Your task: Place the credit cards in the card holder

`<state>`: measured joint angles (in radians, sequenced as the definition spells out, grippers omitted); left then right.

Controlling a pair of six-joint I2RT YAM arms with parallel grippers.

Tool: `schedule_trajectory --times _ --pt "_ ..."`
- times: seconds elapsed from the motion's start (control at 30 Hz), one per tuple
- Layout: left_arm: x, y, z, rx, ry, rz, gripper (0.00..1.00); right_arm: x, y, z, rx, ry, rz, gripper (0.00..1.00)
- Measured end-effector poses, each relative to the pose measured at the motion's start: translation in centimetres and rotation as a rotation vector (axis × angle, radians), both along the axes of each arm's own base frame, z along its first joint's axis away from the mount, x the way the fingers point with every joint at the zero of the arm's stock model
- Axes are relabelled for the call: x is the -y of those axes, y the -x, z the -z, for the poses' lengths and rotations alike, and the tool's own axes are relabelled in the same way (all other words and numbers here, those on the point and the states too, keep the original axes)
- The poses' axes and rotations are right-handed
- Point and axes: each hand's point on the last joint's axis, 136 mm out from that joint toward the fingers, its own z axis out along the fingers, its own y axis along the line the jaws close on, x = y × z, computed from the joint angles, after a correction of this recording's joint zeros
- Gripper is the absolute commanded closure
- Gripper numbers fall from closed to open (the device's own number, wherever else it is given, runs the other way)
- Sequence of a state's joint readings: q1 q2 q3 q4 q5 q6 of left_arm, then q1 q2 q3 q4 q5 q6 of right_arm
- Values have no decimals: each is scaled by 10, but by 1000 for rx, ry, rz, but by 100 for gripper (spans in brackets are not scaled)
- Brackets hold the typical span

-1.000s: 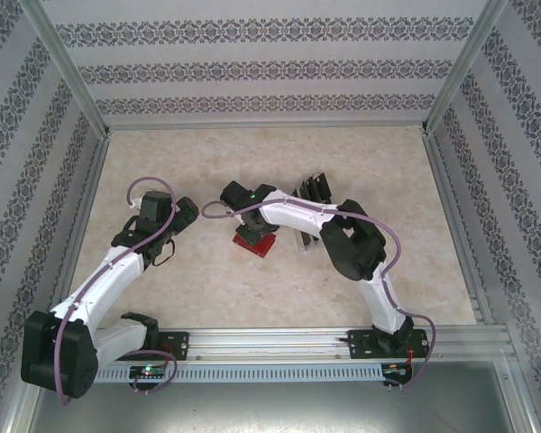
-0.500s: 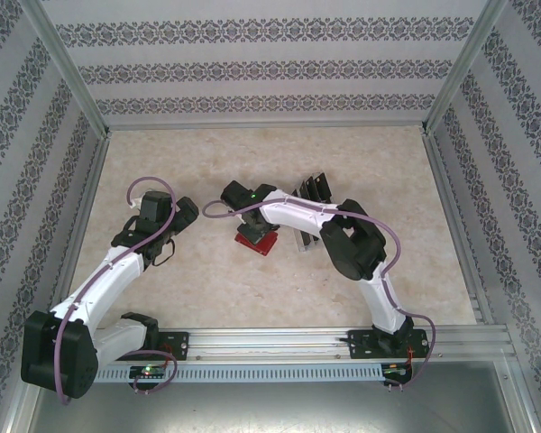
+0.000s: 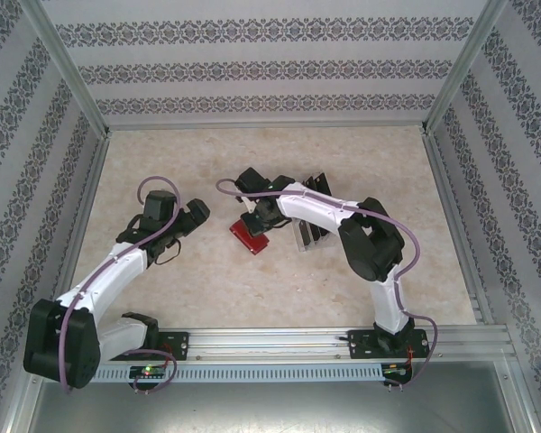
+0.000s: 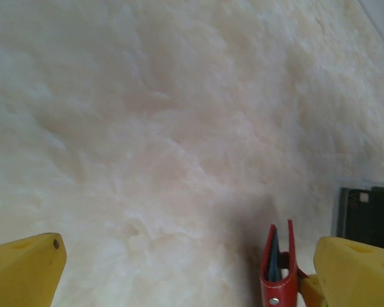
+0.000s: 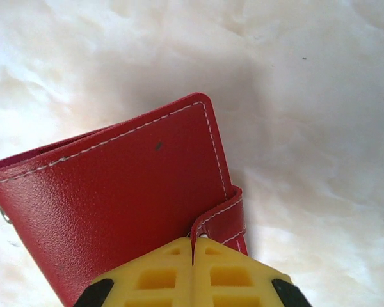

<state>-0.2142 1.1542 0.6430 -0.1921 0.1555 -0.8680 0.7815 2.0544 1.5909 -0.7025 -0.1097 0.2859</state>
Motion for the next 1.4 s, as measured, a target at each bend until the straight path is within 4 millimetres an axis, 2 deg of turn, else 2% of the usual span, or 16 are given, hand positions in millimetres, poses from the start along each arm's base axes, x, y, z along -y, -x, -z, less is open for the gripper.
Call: schedule_trajectory --times 0.27,0.7,0.77,1.13,1.2,1.3,1.4 --pt "44 1 19 -24 94 100 1 -10 4 11 -55 -84 105 100" --pt "78 -5 51 -62 151 140 13 -23 0 8 -67 -163 159 100" --pt "82 -6 53 -59 155 145 17 -23 0 9 -70 -164 162 100" --pt "91 -17 65 -42 183 139 64 -23 6 11 -85 -188 162 100" --pt "91 -18 67 -39 185 137 75 -22 7 8 -83 -193 166 100" --pt "94 -20 64 -22 199 139 97 -20 9 1 -76 -205 171 100" --pt "97 -21 61 -10 203 152 100 -18 10 -5 -65 -219 174 100"
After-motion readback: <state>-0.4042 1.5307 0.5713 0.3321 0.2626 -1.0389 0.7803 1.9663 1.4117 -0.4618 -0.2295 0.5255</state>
